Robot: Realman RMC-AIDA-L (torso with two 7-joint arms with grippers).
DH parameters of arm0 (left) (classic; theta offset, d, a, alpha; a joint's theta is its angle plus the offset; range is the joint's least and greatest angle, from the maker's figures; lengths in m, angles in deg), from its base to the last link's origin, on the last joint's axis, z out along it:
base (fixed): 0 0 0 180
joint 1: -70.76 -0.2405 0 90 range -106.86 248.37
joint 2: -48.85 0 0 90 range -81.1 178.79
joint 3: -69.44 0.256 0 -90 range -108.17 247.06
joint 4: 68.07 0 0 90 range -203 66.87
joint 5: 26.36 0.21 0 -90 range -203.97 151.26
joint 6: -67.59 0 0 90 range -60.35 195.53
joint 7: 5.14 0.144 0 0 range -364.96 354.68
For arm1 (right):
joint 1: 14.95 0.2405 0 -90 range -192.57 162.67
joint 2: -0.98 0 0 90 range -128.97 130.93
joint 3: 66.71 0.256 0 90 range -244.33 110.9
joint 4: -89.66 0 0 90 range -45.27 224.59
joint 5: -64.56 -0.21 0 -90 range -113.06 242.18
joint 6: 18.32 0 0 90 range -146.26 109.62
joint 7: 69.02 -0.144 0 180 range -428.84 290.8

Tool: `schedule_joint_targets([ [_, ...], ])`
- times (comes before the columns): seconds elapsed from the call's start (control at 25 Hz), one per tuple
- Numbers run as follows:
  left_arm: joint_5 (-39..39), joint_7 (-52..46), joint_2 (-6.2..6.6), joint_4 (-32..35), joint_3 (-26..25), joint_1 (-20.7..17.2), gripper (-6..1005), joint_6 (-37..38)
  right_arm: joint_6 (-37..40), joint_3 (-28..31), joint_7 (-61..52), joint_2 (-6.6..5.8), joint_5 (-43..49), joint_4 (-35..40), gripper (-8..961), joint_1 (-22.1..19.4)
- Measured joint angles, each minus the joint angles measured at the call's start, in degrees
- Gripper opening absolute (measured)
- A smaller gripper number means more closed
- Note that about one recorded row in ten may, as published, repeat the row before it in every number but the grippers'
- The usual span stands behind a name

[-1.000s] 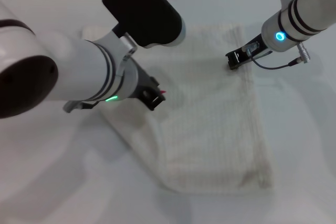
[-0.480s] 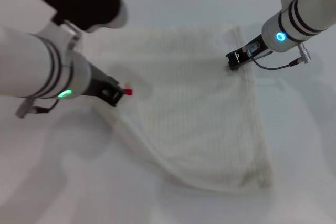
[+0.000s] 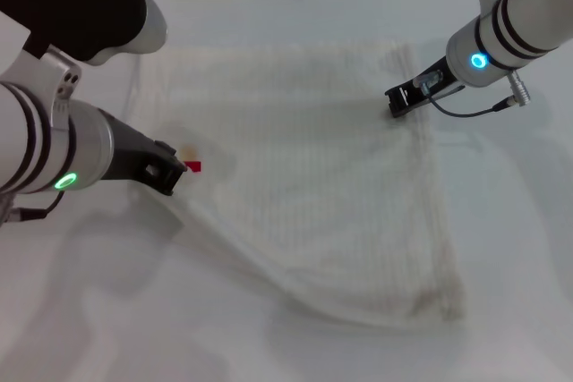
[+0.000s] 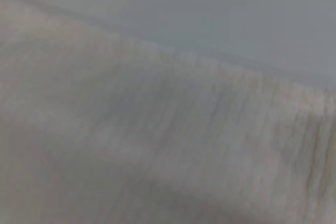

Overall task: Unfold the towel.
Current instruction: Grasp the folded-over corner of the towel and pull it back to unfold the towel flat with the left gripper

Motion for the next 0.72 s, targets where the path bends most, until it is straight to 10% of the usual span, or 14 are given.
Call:
schedule_joint_targets([
  [0.72, 0.1, -2.8, 0.18, 0.1, -2.4, -0.9, 36, -5.4, 0.3, 0.0, 0.0, 0.09, 0.0, 0.1, 67, 0.0],
])
